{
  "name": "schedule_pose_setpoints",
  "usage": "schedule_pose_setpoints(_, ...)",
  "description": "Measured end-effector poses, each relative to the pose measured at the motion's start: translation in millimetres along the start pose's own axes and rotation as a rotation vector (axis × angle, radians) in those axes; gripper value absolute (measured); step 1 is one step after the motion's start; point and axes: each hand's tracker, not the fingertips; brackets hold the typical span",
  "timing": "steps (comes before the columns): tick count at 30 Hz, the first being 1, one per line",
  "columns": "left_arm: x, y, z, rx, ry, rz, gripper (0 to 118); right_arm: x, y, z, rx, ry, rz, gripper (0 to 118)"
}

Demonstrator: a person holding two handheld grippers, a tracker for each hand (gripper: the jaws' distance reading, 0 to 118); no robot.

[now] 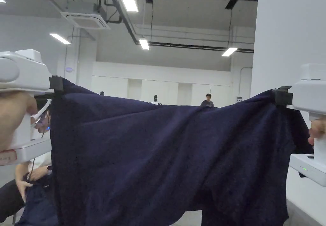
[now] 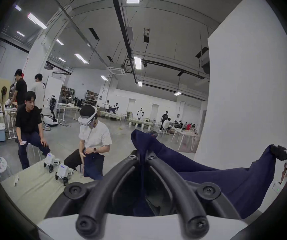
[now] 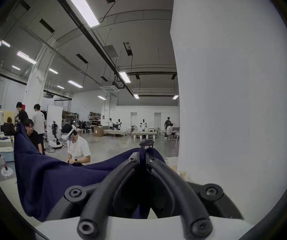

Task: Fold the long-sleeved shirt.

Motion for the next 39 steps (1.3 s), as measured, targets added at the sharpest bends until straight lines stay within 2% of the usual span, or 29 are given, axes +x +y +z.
schedule_pose_setpoints(4, 2.2, -20.9, -49.2, 0.004, 0.036, -0.038, 9, -8.0, -25.7, -54.2, -0.011, -0.016, 0.037, 3)
schedule_pose_setpoints(10, -5.2, -72.3, -128.2, -0.056, 0.066, -0.04, 9, -11.9, -88.1, -132.4, -0.016, -0.049, 0.032, 3)
schedule_pose_setpoints(17, -24.9, -185.4, -172.1, -0.226, 0.053, -0.03, 9, -2.2, -213.5, -172.5, -0.198, -0.024, 0.001, 3)
schedule_pose_setpoints(19, -27.1, -222.2, -171.3, -0.294, 0.053, -0.075, 9, -1.2, -253.7, -168.0, -0.268, -0.015, 0.027, 3)
schedule_pose_setpoints(20, -27.5, -241.8, -167.0, -0.317, 0.052, -0.108, 9, -0.6, -276.8, -160.3, -0.291, 0.009, 0.012, 3)
schedule_pose_setpoints(22, -30.0, -280.3, -152.0, -0.366, 0.036, -0.148, 9, 0.1, -321.8, -142.4, -0.379, 0.02, 0.09, 3)
schedule_pose_setpoints(23, -32.6, -300.7, -144.5, -0.406, 0.035, -0.153, 9, 2.3, -346.9, -130.1, -0.406, 0.032, 0.09, 3)
schedule_pose_setpoints(26, -41.4, -356.1, -110.8, -0.513, 0.017, -0.142, 9, 8.4, -412.1, -80.2, -0.528, 0.048, 0.066, 3)
schedule_pose_setpoints(28, -47.7, -391.2, -79.5, -0.548, -0.002, -0.124, 9, 17.3, -451.6, -47.4, -0.587, 0.05, 0.018, 3)
schedule_pose_setpoints(29, -51.8, -408.3, -58.7, -0.594, -0.001, -0.128, 9, 18.5, -468.5, -24.8, -0.618, 0.048, 0.03, 3)
schedule_pose_setpoints(31, -57.5, -442.3, -17.0, -0.626, -0.017, -0.12, 9, 19.6, -497.2, 20.4, -0.652, 0.074, -0.006, 3)
schedule_pose_setpoints(33, -69.8, -471.9, 21.7, -0.654, -0.015, -0.146, 9, 14.3, -519.8, 73.6, -0.656, 0.076, 0.002, 3)
schedule_pose_setpoints(35, -78.5, -500.9, 62.7, -0.744, -0.016, -0.111, 9, 9.7, -541.4, 120.1, -0.704, 0.1, 0.013, 3)
schedule_pose_setpoints(37, -90.2, -527.1, 104.3, -0.765, -0.013, -0.051, 9, 2.4, -558.2, 165.7, -0.735, 0.102, -0.029, 3)
schedule_pose_setpoints(38, -94.3, -538.7, 124.4, -0.776, 0.007, -0.053, 9, -0.2, -565.8, 186.3, -0.73, 0.099, -0.013, 3)
schedule_pose_setpoints(39, -99.6, -550.1, 143.7, -0.783, 0.026, -0.011, 9, -1.7, -573.7, 205.6, -0.734, 0.096, -0.029, 3)
